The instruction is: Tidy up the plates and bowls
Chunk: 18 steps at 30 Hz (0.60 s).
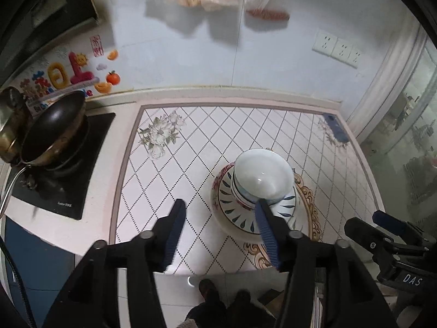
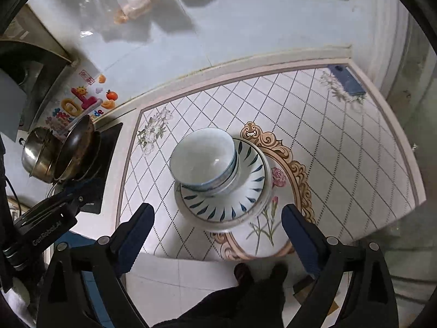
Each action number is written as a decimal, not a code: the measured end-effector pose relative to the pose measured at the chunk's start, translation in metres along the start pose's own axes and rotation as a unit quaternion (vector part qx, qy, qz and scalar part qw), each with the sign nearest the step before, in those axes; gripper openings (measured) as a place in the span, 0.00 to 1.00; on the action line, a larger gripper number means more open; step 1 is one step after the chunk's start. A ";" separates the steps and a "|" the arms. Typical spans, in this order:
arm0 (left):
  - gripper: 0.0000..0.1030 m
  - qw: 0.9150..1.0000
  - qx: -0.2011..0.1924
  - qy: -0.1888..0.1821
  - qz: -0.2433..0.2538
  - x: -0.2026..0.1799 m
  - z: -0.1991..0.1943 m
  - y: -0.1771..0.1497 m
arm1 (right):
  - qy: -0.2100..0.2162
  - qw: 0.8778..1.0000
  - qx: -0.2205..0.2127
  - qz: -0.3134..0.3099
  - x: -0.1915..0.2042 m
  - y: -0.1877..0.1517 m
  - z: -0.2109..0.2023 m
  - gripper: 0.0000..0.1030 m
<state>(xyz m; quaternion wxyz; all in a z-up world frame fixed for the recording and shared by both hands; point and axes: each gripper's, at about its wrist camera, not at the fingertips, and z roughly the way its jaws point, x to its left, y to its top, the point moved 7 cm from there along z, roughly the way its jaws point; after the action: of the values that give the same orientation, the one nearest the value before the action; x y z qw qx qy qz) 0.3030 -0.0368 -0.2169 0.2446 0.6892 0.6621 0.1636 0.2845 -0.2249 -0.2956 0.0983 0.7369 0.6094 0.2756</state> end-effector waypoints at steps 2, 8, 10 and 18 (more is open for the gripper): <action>0.54 1.000 -0.013 0.005 0.001 -0.001 -0.016 -0.007 | -0.008 1.000 -0.017 -0.010 0.005 -0.008 -0.020 0.94; 0.65 0.999 -0.048 0.022 0.001 -0.005 -0.060 -0.029 | -0.013 0.998 -0.057 -0.037 0.017 -0.030 -0.074 0.95; 0.87 0.998 -0.063 0.025 0.001 -0.008 -0.076 -0.039 | -0.013 0.996 -0.071 -0.046 0.018 -0.038 -0.092 0.96; 1.00 0.993 -0.109 0.046 -0.015 -0.017 -0.132 -0.075 | -0.012 0.993 -0.105 -0.061 0.009 -0.077 -0.151 0.98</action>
<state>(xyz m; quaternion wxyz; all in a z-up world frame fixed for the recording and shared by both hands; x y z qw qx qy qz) 0.1671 -0.0379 -0.1472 0.2904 0.6405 0.6606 0.2627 0.1414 -0.2264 -0.2047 0.1991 0.6871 0.6199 0.3224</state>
